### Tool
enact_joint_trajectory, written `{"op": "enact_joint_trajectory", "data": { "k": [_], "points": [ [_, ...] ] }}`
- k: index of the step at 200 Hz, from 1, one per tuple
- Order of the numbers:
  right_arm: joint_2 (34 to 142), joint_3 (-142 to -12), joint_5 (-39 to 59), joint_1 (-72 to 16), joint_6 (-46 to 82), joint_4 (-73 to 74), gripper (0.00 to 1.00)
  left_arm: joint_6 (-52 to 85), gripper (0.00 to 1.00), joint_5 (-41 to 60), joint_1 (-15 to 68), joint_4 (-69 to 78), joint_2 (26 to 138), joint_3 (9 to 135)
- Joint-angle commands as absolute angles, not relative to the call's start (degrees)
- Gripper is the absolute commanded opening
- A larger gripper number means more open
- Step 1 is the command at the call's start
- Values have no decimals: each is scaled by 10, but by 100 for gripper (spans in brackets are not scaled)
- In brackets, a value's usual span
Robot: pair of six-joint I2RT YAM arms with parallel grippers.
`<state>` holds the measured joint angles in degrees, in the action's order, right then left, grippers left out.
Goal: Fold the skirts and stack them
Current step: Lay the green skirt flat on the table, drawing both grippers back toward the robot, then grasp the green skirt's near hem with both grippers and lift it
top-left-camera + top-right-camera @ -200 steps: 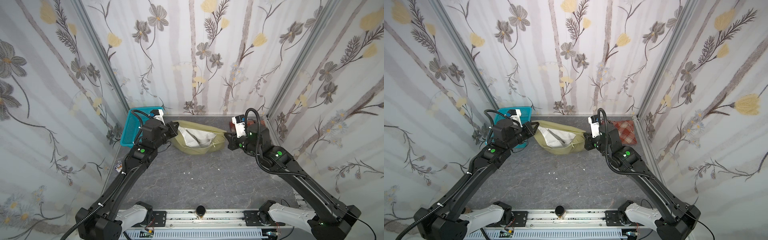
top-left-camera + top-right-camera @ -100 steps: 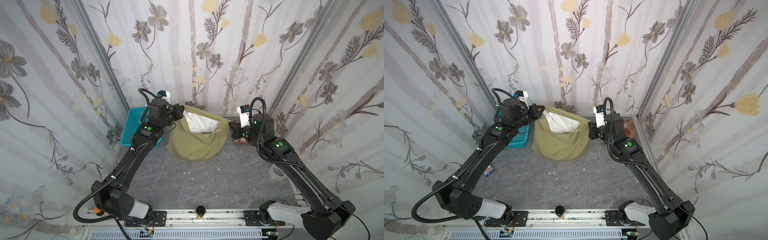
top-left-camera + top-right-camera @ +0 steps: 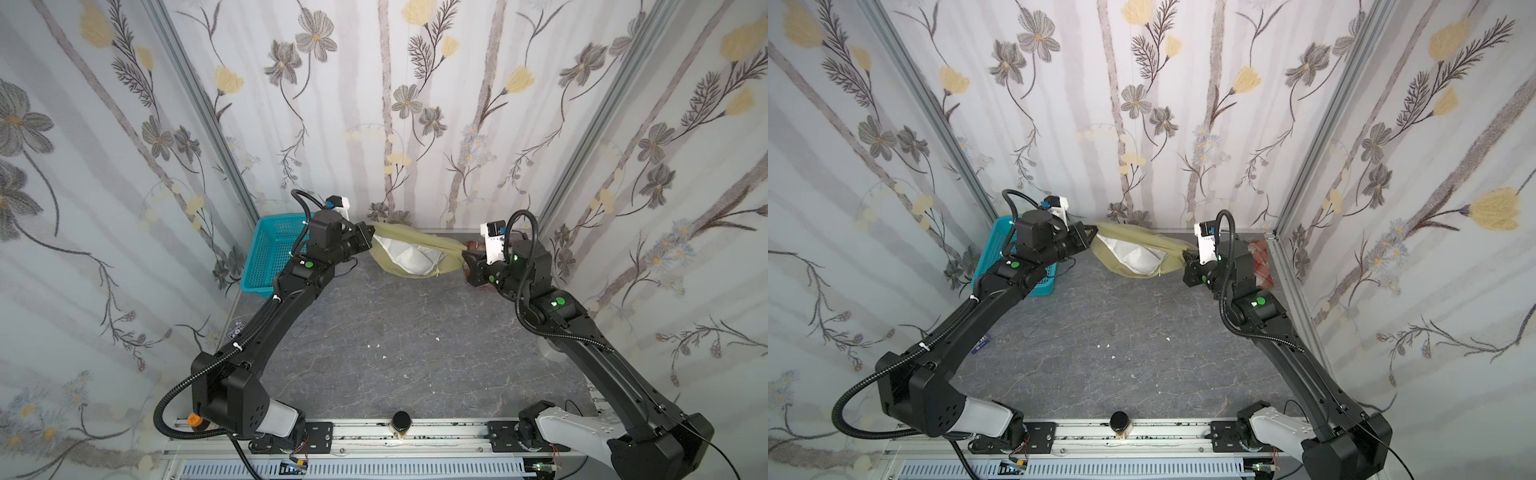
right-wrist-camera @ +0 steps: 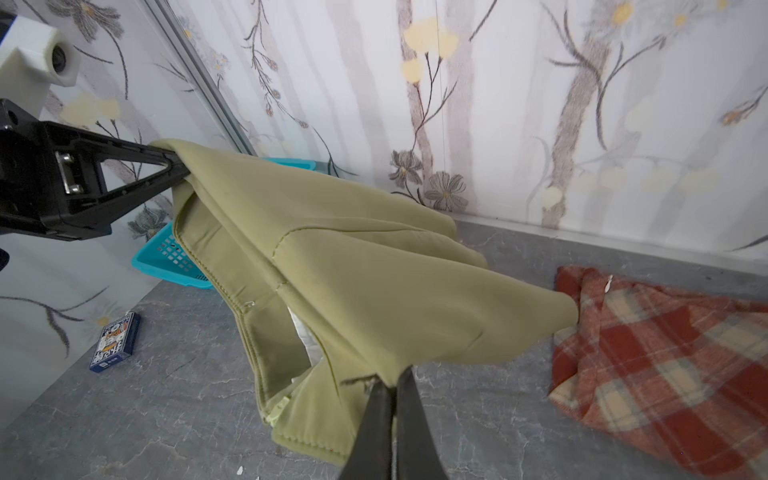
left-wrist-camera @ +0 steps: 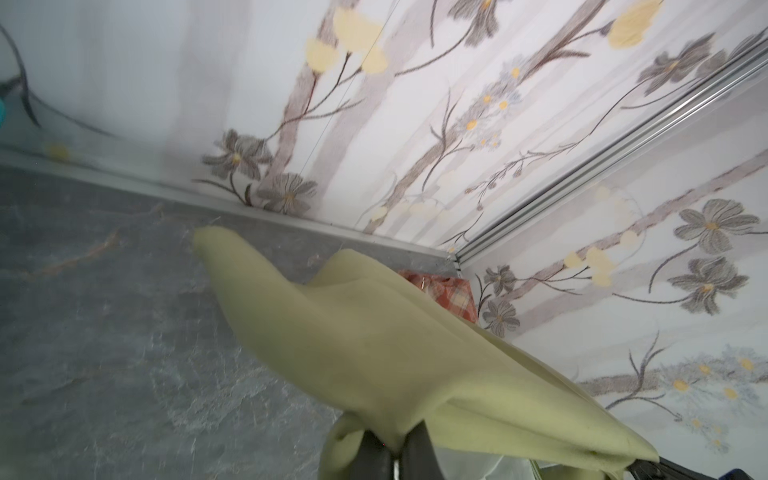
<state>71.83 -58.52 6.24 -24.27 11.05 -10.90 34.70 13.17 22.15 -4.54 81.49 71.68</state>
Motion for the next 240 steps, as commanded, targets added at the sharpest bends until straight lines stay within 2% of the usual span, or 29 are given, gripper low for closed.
{"op": "enact_joint_trajectory", "data": {
  "k": [1,12,16,19,23,28,49,54,67,82,122,155,207,219,240],
  "points": [
    [689,-478,34,-243,165,-60,0,395,0,7,225,-8,780,600],
    [678,-410,18,-261,190,-44,2,417,0,1,234,6,758,528],
    [675,-388,16,-269,203,-43,4,425,9,1,236,8,752,503],
    [672,-370,18,-273,213,-39,8,431,22,1,238,10,747,488],
    [669,-347,26,-279,225,-30,15,438,36,3,241,10,741,462],
    [665,-318,36,-288,241,-19,23,446,48,6,245,10,733,435],
    [634,-237,38,-329,314,0,56,475,77,19,247,7,677,340],
    [624,-227,34,-336,327,-2,61,482,84,21,247,7,661,322],
    [599,-212,26,-341,345,-10,63,497,96,31,247,4,623,292],
    [581,-220,7,-342,347,-40,66,499,100,43,247,0,598,280],
    [605,-247,3,-342,343,-83,69,481,99,82,254,-18,656,290],
    [652,-239,18,-341,369,-106,67,468,91,105,274,-20,715,296],
    [640,-206,56,-341,405,-110,59,447,51,102,285,-21,758,304],
    [636,-204,56,-342,407,-112,58,441,47,107,288,-22,770,311],
    [631,-205,63,-341,408,-117,57,434,47,116,292,-23,789,311]
  ]
}}
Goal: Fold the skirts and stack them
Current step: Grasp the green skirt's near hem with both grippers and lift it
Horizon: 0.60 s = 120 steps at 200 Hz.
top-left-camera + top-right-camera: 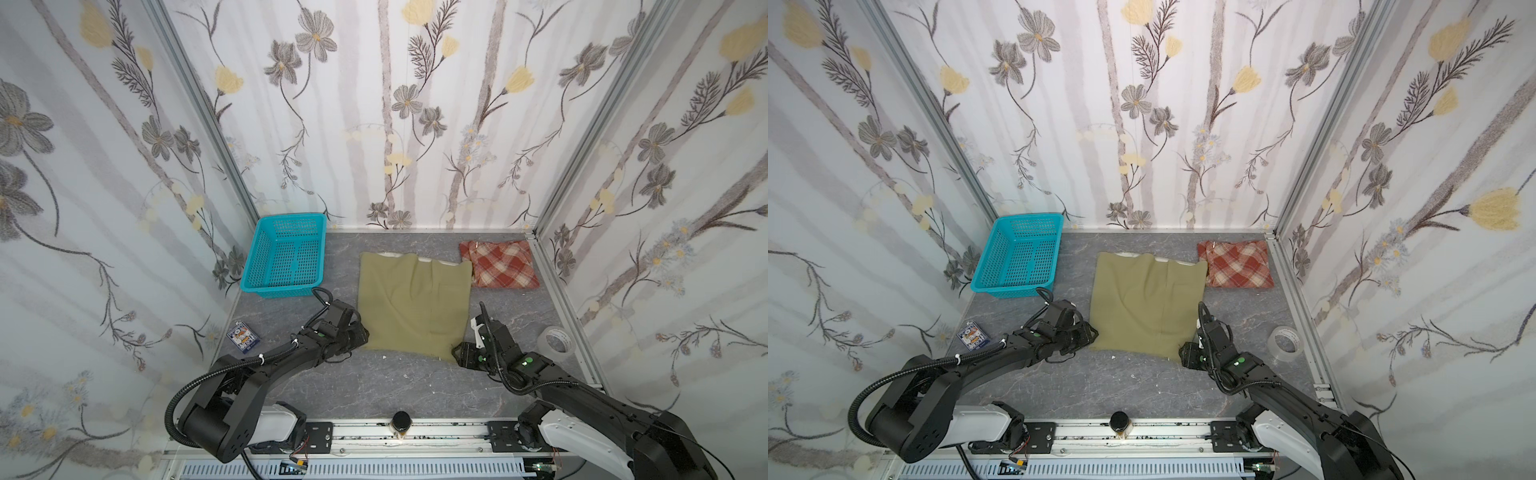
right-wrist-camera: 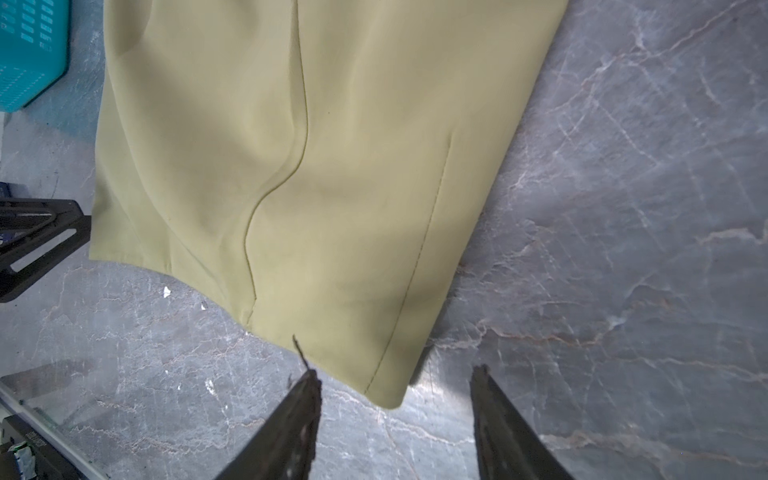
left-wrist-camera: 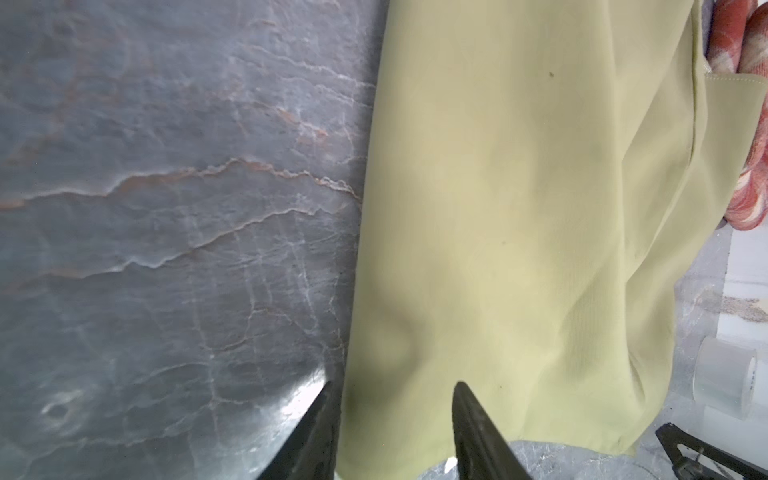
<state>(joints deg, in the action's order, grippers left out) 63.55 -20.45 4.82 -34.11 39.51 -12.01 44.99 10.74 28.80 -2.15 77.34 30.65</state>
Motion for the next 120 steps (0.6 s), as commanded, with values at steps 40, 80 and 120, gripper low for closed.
{"op": "enact_joint_trajectory", "data": {
  "k": [40,80,120],
  "points": [
    [632,-204,69,-341,410,-117,56,424,38,106,304,-31,810,314],
    [629,-196,76,-341,417,-127,54,424,8,91,305,-37,805,310],
    [603,-158,109,-340,444,-88,62,427,0,89,305,-40,790,307]
  ]
}}
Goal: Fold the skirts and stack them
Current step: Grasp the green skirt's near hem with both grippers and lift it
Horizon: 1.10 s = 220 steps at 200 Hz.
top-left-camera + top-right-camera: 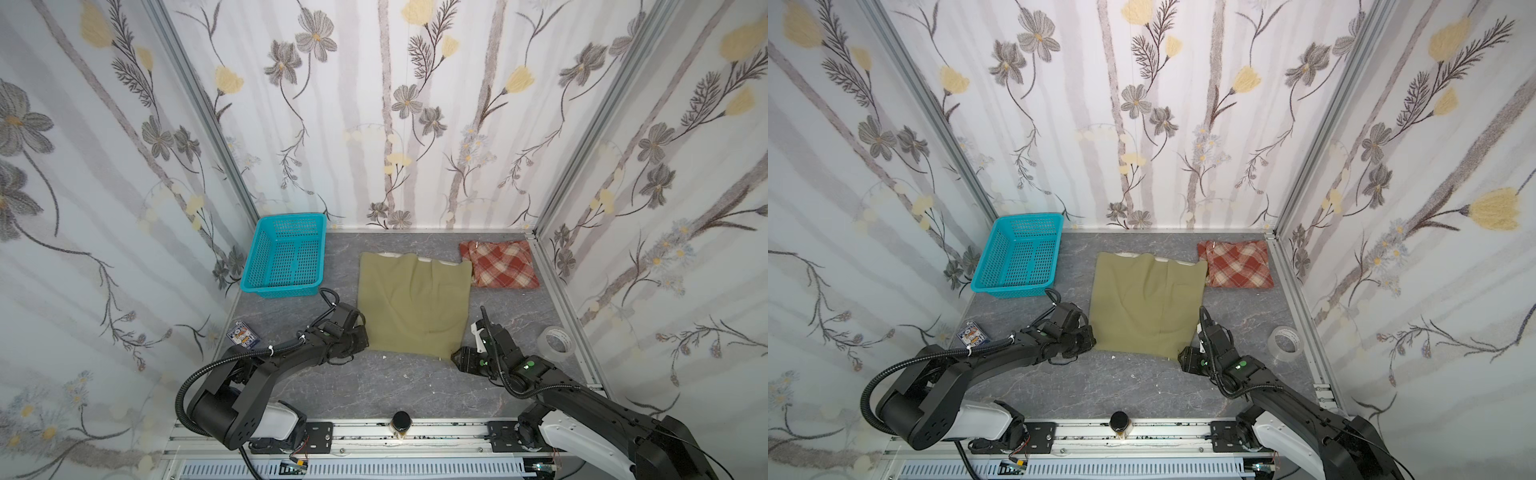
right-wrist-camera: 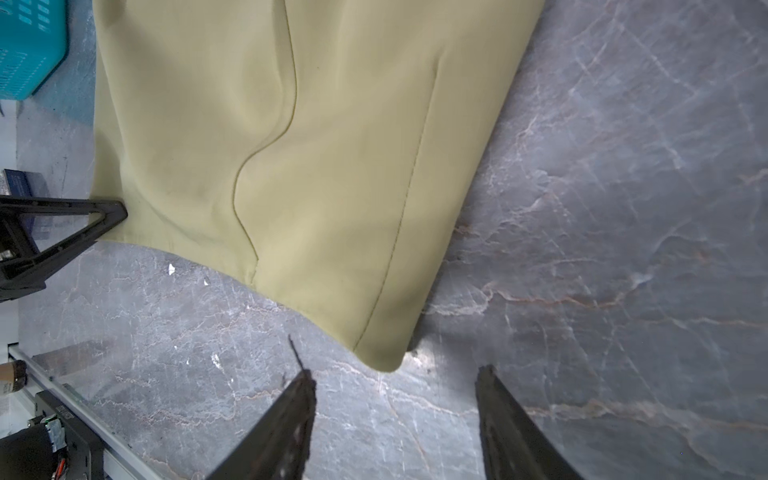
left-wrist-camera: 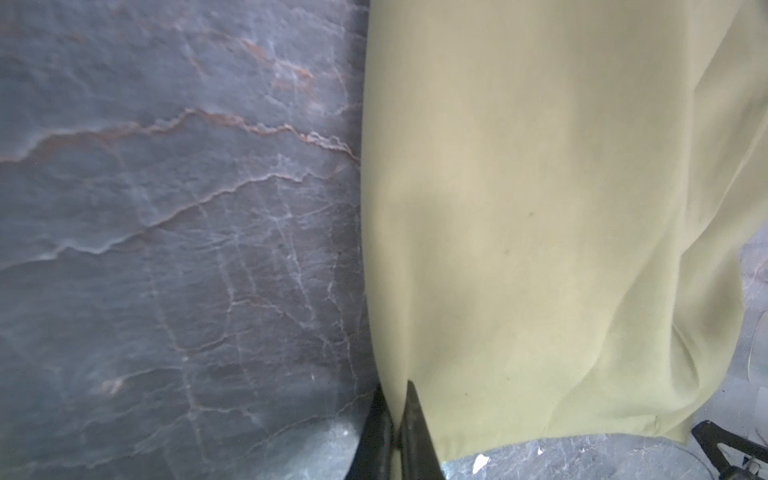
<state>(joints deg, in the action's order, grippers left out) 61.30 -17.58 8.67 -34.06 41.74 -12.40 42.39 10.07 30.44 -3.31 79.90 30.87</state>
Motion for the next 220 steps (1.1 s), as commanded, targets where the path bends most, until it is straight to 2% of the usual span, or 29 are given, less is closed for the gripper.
{"op": "enact_joint_trajectory", "data": {
  "k": [1,72,91,103,121,143,185,220],
  "points": [
    [602,-156,110,-340,445,-85,62,427,0,89,305,-40,790,307],
    [643,-109,140,-338,487,35,49,469,0,97,304,-40,747,298],
    [657,-109,135,-338,488,56,41,480,0,92,303,-40,726,299],
    [666,-109,133,-337,490,72,31,488,0,88,302,-40,723,298],
    [682,-121,126,-327,490,64,0,496,0,87,297,-40,701,301],
    [676,-156,129,-316,463,26,0,509,0,86,291,-40,686,305],
    [589,-223,117,-285,421,-58,0,534,0,79,269,-40,640,318],
    [556,-354,115,-232,337,-126,0,514,0,35,242,-40,624,413]
  ]
}}
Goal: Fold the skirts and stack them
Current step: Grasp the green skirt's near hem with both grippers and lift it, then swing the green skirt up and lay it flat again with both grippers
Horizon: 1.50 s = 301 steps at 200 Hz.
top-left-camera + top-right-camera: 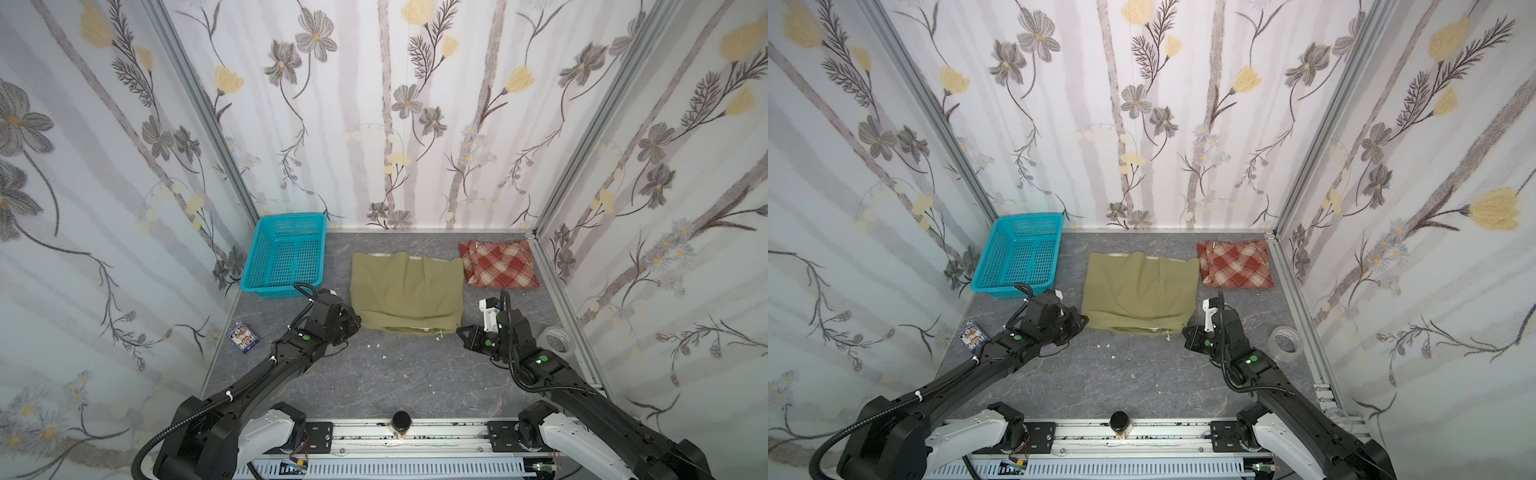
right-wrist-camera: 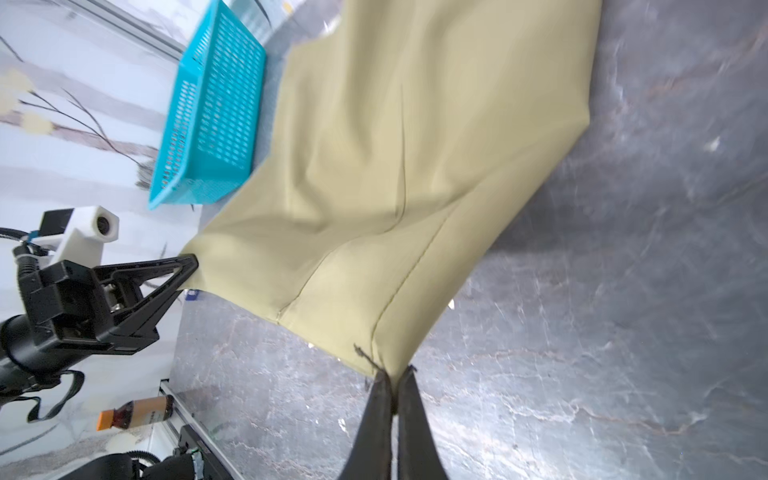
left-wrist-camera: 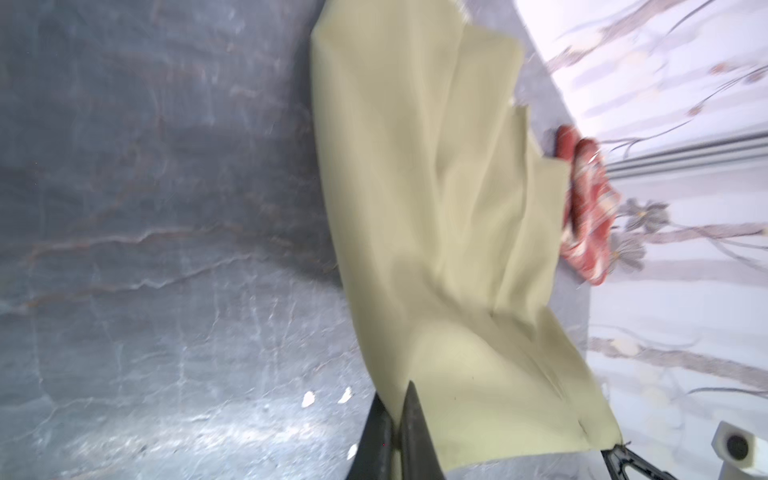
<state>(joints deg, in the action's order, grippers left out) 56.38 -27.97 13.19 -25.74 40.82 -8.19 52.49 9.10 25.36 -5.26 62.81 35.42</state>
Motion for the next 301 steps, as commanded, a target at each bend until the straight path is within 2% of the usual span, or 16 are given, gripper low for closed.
{"op": "enact_joint_trajectory", "data": {
  "k": [1,43,85,104,143,173,193,213,244,270,274,279,283,293,301],
  "points": [
    [557,-358,114,-231,335,-128,0,513,0,33,241,-40,625,419],
    [638,-593,120,-198,239,-191,0,448,0,-19,214,-40,655,601],
    [743,-699,144,-144,207,-175,0,387,0,-13,181,-40,719,722],
    [806,-750,167,-125,197,-148,0,379,0,3,158,-38,786,786],
    [935,-919,149,-102,172,-153,0,354,0,35,136,-36,924,944],
    [958,-991,151,-97,165,-161,0,350,0,42,133,-36,971,1018],
    [930,-950,165,-98,168,-149,0,352,0,51,134,-34,959,1002],
    [862,-825,176,-104,184,-107,0,357,0,57,142,-23,916,916],
    [749,-561,154,-138,229,-29,0,387,0,44,172,18,805,662],
    [679,-353,127,-213,281,7,0,456,0,27,201,47,724,437],
    [671,-322,127,-225,296,17,0,462,5,27,206,48,715,406],
    [662,-286,131,-239,316,32,13,469,17,27,209,47,699,372],
    [655,-257,135,-248,336,44,20,478,30,28,212,47,689,346],
    [638,-192,151,-268,381,72,23,505,53,38,214,47,662,288],
    [620,-156,157,-279,411,81,33,524,71,48,217,47,639,252]
  ]
}}
